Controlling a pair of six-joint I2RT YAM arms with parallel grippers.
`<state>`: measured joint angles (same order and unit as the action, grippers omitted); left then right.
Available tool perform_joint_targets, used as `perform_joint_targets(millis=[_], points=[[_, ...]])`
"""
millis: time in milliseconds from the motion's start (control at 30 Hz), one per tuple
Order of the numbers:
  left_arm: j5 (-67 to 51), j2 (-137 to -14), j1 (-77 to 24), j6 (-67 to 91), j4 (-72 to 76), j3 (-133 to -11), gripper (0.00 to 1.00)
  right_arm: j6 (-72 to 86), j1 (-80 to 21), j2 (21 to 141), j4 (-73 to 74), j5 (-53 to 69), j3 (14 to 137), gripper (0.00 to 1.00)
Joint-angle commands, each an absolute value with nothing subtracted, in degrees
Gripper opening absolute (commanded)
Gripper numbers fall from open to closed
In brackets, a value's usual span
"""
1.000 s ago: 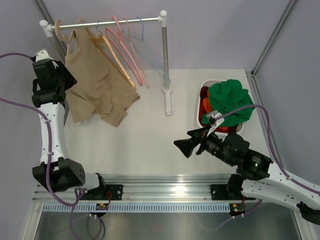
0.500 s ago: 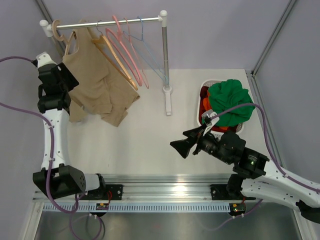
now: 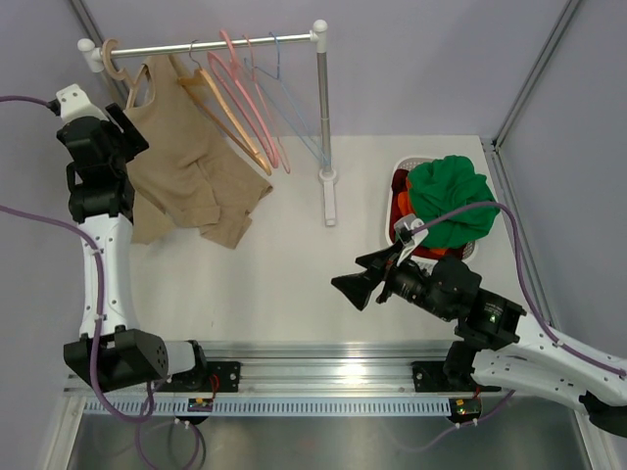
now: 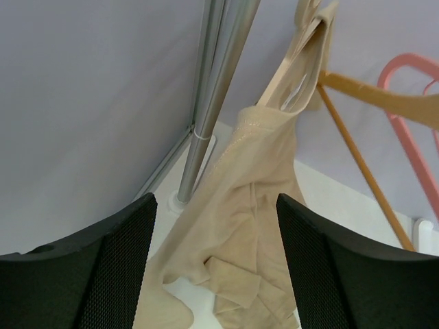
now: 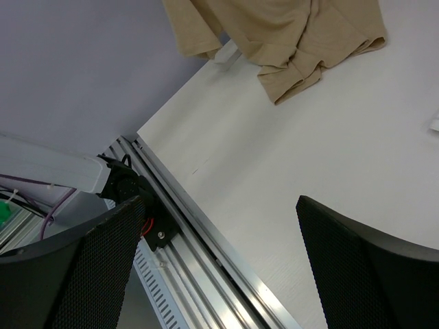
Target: Remove the t-shirt from the hanger
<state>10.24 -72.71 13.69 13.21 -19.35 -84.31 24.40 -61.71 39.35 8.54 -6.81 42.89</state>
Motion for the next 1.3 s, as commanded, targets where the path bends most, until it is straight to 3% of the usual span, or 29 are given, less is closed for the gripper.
perform_joint_targets(millis=[0, 267, 333, 433, 500, 567, 900, 1100, 1267], points=[[7.83, -77.51, 14.06, 11.95, -18.02, -86.04, 0.73, 23.38, -61.52, 38.06, 7.55, -6.76, 44.21, 0.99], [7.03, -81.91, 15.99, 13.89, -18.02, -85.61, 0.65, 22.94, -61.61, 37.97, 7.73, -7.38, 44.03, 1.0], [6.16, -82.53, 16.08, 14.24, -18.02, -85.43, 0.53, 23.11, -61.52, 38.23, 7.56, -7.3, 44.3, 1.0], [5.8, -82.79, 16.17, 14.59, -17.93, -84.55, 0.24, 23.47, -61.52, 38.32, 7.47, -6.94, 44.38, 1.0], [6.15, -82.62, 16.17, 14.59, -17.49, -83.32, 0.24, 23.47, -61.61, 38.15, 7.47, -6.94, 44.38, 0.99], [7.2, -81.74, 16.17, 15.2, -16.79, -82.18, 0.0, 23.55, -61.52, 38.14, 7.3, -6.86, 44.38, 1.0], [3.52, -69.44, 16.17, 19.77, -11.16, -76.9, 0.0, 23.82, -61.61, 41.57, 4.93, -3.08, 46.49, 0.98], [-7.46, -67.24, 15.56, 19.6, -10.11, -80.6, 0.0, 24.43, -61.52, 42.63, 3.43, -2.02, 46.67, 0.98], [-12.04, -61.89, 14.5, 21.09, -5.63, -72.02, 0.0, 24.44, -61.61, 42.89, 3.43, -2.2, 47.11, 0.98]])
